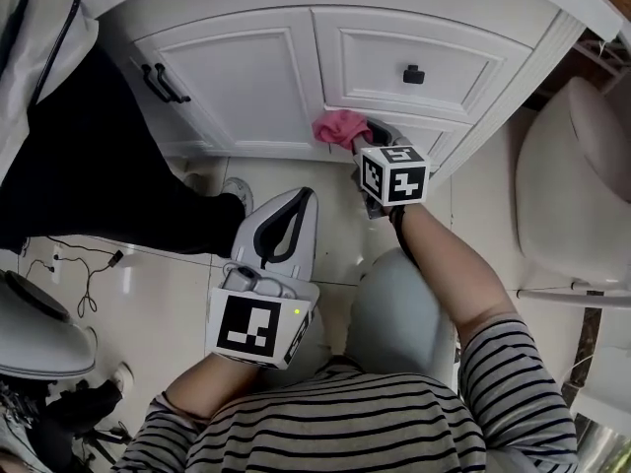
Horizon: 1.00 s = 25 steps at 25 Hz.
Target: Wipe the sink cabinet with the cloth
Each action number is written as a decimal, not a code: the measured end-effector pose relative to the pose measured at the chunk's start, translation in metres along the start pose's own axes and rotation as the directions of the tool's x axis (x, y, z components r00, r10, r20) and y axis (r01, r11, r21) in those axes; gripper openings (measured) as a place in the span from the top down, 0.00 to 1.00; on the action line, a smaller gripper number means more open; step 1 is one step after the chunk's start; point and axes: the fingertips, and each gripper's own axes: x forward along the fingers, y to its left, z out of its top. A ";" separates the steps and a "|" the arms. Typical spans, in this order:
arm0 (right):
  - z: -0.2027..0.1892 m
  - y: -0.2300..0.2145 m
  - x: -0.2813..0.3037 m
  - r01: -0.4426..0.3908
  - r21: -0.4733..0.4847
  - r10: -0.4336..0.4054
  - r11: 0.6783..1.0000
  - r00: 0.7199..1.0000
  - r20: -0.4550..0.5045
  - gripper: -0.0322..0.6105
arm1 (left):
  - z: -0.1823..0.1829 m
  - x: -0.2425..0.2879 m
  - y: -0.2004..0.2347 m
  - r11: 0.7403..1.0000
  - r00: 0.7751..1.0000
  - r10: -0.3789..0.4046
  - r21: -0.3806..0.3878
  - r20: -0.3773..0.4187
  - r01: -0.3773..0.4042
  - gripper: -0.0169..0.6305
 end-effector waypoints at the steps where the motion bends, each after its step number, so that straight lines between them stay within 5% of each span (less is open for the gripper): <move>1: 0.001 -0.005 -0.004 0.008 -0.003 -0.008 1.000 1.000 0.002 0.88 | 0.000 0.002 -0.004 1.000 1.000 -0.008 0.003 -0.001 0.008 0.97; 13: 0.003 -0.098 -0.080 0.186 0.059 -0.189 0.981 0.980 0.055 0.88 | 0.003 0.012 -0.034 0.998 0.999 -0.048 0.030 -0.001 0.048 0.97; 25: -0.003 -0.203 -0.161 0.417 0.152 -0.431 0.896 0.899 0.076 0.88 | 0.006 0.016 -0.064 0.995 0.997 -0.080 0.053 -0.011 0.080 0.97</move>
